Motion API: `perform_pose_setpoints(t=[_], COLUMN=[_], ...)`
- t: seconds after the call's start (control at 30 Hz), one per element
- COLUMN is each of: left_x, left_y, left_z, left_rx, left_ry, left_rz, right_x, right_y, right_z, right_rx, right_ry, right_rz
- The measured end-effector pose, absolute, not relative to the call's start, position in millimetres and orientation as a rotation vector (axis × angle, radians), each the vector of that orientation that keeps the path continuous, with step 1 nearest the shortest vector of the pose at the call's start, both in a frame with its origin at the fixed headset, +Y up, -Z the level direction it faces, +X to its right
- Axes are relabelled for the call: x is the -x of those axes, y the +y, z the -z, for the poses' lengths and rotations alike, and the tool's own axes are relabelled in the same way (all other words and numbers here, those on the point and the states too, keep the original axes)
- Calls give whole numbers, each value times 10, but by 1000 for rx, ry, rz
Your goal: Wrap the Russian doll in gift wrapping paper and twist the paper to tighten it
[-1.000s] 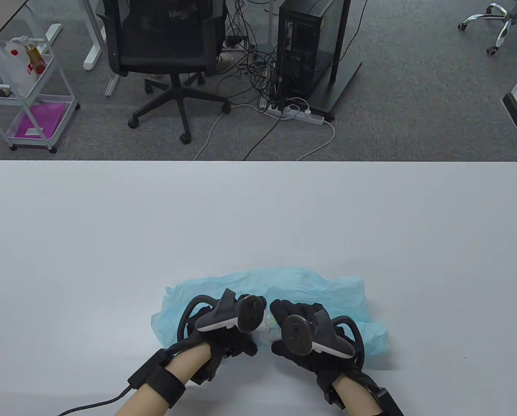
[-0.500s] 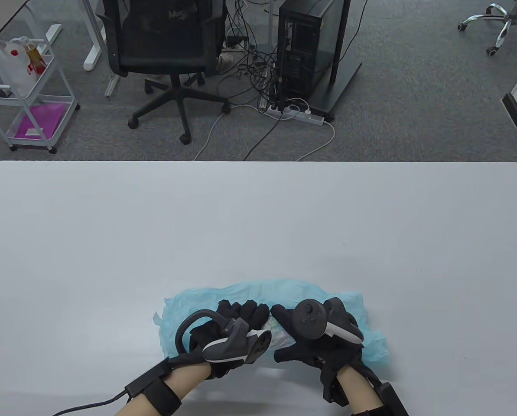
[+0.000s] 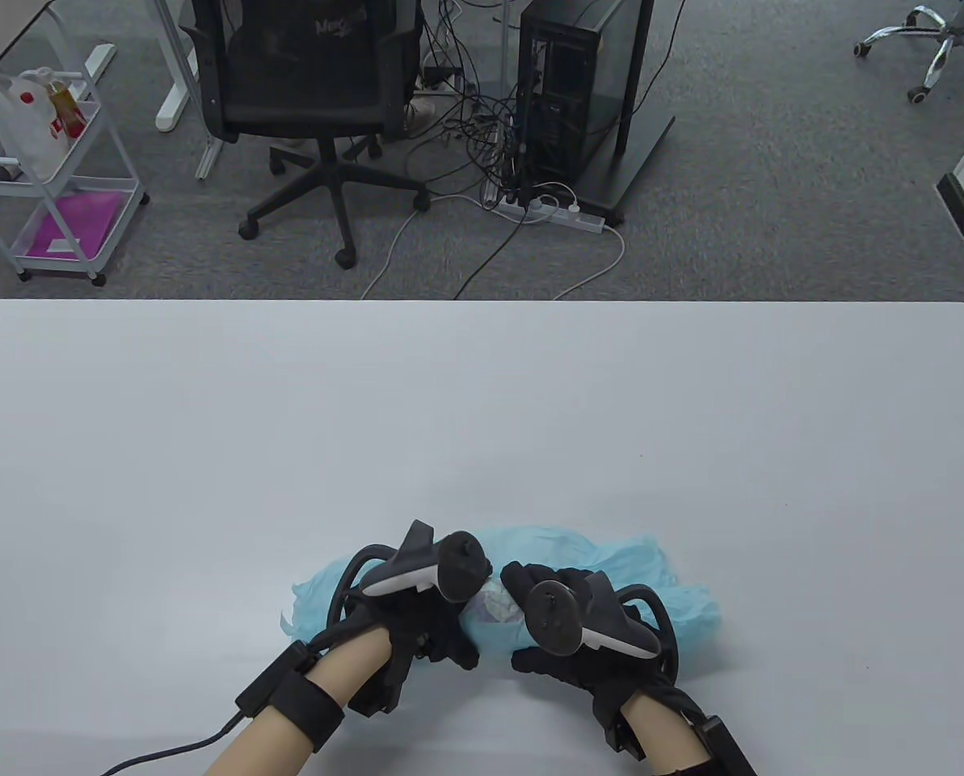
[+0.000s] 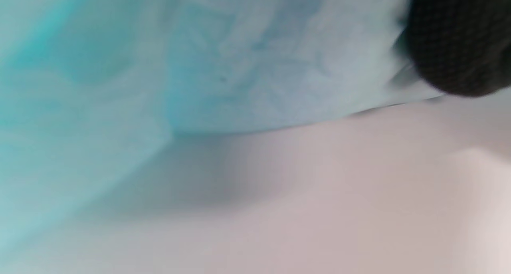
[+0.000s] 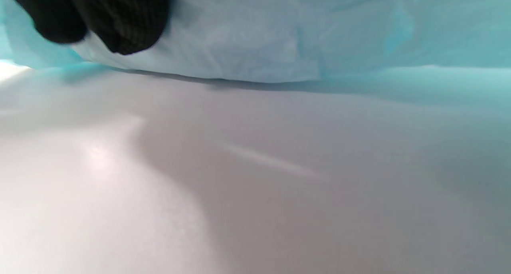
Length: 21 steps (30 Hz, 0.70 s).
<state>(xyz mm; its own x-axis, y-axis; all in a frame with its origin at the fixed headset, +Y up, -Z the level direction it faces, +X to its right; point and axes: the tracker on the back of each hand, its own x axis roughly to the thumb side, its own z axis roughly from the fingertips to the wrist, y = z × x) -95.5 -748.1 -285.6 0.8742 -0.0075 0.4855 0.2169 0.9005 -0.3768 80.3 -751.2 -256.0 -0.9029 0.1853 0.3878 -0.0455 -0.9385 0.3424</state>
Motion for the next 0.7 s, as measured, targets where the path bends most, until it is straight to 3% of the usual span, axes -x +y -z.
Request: perform_pose_setpoints(t=[0.1, 0.17, 0.2, 0.3, 0.47, 0.53, 0.7], left_x=[840, 815, 823, 908, 942, 953, 955], left_y=[-7483, -7483, -7480, -7517, -7514, -7528, -7523], left_z=[2577, 2495, 2501, 2626, 2842, 2925, 2878], left_rx=[150, 80, 92, 318, 512, 617, 573], left_ry=[-539, -533, -544, -524, -477, -487, -498], left_rz=[379, 488, 452, 149, 69, 20, 33], right_x=[-857, -872, -879, -901, -848, -794, -767], right_y=[-7519, -7523, -7519, -7529, -7419, -7458, -7511], right_z=[2612, 2607, 2607, 2599, 2488, 2475, 2511], right_rx=[-623, -636, -637, -639, -653, -696, -665], right_ry=[579, 588, 579, 592, 380, 431, 490], right_rz=[-2767, -2713, -2718, -2685, -2933, -2941, -2932])
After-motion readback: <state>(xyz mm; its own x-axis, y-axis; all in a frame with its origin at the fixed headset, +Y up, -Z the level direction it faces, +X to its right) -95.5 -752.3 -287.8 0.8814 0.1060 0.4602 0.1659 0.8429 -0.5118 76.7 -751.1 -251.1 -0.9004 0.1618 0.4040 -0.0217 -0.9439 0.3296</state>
